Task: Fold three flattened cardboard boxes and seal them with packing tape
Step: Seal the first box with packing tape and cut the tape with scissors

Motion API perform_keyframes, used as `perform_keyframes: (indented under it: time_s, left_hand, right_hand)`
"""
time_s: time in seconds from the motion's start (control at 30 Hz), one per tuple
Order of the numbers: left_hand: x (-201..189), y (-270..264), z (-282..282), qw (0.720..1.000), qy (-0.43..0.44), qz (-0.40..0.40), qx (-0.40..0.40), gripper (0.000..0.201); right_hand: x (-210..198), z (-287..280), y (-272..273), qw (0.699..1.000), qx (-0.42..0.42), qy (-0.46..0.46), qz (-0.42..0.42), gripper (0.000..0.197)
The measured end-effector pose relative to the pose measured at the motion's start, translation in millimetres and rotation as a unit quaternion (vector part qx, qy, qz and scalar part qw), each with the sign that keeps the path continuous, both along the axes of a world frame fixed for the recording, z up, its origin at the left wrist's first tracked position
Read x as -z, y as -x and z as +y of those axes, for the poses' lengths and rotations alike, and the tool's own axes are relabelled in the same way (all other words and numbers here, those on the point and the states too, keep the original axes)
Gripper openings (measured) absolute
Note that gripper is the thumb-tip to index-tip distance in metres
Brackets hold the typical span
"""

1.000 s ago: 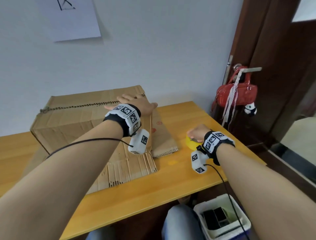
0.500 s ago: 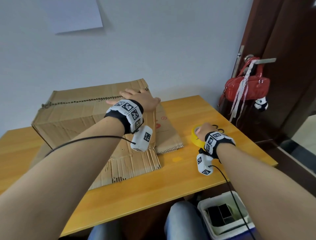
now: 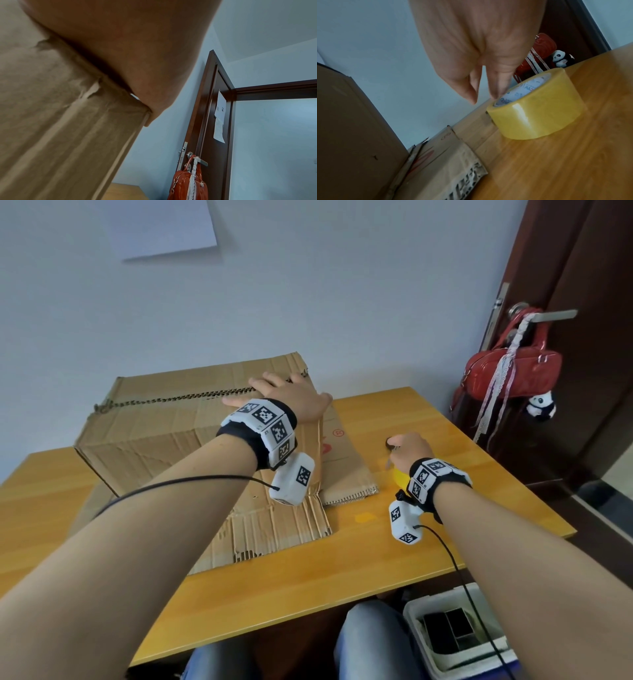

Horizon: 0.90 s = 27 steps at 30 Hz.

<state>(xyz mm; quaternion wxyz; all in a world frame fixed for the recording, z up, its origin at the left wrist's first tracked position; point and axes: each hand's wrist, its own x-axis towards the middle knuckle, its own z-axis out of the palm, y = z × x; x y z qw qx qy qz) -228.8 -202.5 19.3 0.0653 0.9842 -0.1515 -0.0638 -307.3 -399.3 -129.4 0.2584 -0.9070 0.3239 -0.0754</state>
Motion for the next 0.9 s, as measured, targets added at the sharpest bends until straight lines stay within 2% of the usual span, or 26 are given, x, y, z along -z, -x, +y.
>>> perform_keyframes:
  time_s: [0.07,0.13,0.23,0.3,0.33,0.4,0.5,0.6,0.67,0.77,0.9]
  left_hand:
    - [0.2,0.5,1.0,1.0,0.0,0.0,0.001,0.085]
    - [0.7,1.4,2.3,1.0,0.002,-0.001,0.0,0.087]
    - [1.5,3.4,4.1,1.0,0.015,-0.004,0.0,0.092]
    - [0.6,3.9,5.9,0.999,0.034,-0.008,0.0,0.096]
    - [-0.2,2.9,7.5,0.999,0.044,-0.009,0.0,0.097]
    - [-2.7,0.1,13.2,0.998,0.068,-0.003,0.0,0.096]
    - [-7.7,-2.1,24.3,0.995,0.098,0.003,0.012,0.089]
    - [-14.1,0.9,38.6,0.989,0.143,-0.002,0.027,0.074]
    - [-21.8,7.5,51.9,0.987,0.154,-0.004,0.041,0.063]
    - [-33.8,14.3,74.1,0.988,0.144,0.008,0.057,0.054]
    - [-35.5,-1.9,109.9,0.976,0.215,0.0,0.046,0.052]
  right_hand:
    - [-0.6,-2.3,3.2,0.999,0.033,0.035,0.024,0.037]
    - [-1.6,-3.7,9.4,0.995,0.062,0.023,0.07,0.033]
    - [-3.3,1.9,20.2,0.982,0.024,-0.008,0.185,0.043]
    - [-4.4,6.2,24.1,0.976,0.014,0.012,0.218,0.026]
    - [-5.5,8.3,26.0,0.975,0.009,0.026,0.219,0.025]
    - [-11.7,10.4,26.9,0.976,0.0,0.044,0.212,0.04]
    - [-24.6,14.0,22.5,0.993,-0.008,0.007,0.117,0.057]
    - [-49.5,30.8,14.5,0.998,0.011,-0.058,-0.023,0.057]
    - [-74.1,49.4,9.4,0.985,0.013,-0.106,-0.134,0.043]
    - [-111.7,80.5,2.3,0.958,-0.028,-0.094,-0.269,0.021]
    - [-154.0,125.2,-9.4,0.905,-0.086,-0.091,-0.405,0.015]
